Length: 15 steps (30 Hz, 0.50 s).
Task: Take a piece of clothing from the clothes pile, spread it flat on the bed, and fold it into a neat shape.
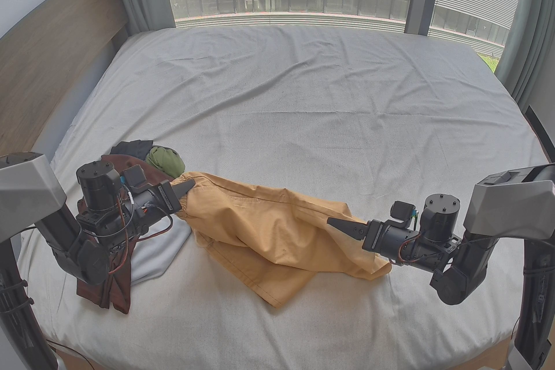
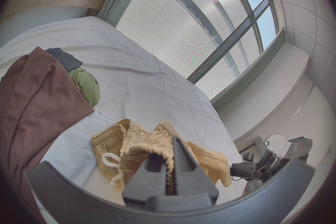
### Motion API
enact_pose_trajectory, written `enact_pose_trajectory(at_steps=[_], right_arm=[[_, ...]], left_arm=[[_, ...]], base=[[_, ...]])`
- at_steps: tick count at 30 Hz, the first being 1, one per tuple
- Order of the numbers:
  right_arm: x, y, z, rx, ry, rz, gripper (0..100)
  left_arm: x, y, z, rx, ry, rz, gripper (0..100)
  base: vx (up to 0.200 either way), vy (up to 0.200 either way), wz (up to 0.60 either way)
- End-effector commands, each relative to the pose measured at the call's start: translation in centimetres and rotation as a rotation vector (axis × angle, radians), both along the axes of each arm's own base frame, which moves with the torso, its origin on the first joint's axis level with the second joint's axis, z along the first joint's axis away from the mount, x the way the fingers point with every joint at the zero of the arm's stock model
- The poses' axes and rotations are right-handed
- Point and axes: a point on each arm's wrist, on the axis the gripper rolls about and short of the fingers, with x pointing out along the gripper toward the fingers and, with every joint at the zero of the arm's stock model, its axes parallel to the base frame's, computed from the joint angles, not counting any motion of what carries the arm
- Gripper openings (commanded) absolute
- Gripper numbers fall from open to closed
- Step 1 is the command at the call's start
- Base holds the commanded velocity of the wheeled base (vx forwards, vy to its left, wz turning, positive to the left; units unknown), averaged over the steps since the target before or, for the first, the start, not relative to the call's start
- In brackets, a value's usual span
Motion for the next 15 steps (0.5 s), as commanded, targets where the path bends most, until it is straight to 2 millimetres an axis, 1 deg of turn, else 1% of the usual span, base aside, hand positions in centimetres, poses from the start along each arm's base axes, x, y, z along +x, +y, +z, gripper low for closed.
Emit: enact_pose_trajectory(at_steps=[1, 5, 6, 15], right_arm=[[0.19, 0.13, 0.04, 0.003, -0.007, -0.002, 100], [0.25, 0.15, 0.19, 0.006, -0.011, -0.004, 100], [0.20, 0.18, 0.17, 0.005, -0.010, -0.006, 0], [0.25, 0.15, 0.52, 0.006, -0.023, -0.030, 0]], left_arm=[[0.00, 0.00, -0.04, -0.002, 0.001, 0.000, 0], [-0.09, 0.01, -0.16, 0.000, 0.003, 0.000, 0], [-0.08, 0.06, -0.14, -0.002, 0.002, 0.000, 0], [-0.08, 0.06, -0.13, -0.002, 0.001, -0.001, 0]], base=[[0.000, 0.000, 0.00], [0.000, 0.000, 0.00], [0.000, 0.000, 0.00], [0.000, 0.000, 0.00]])
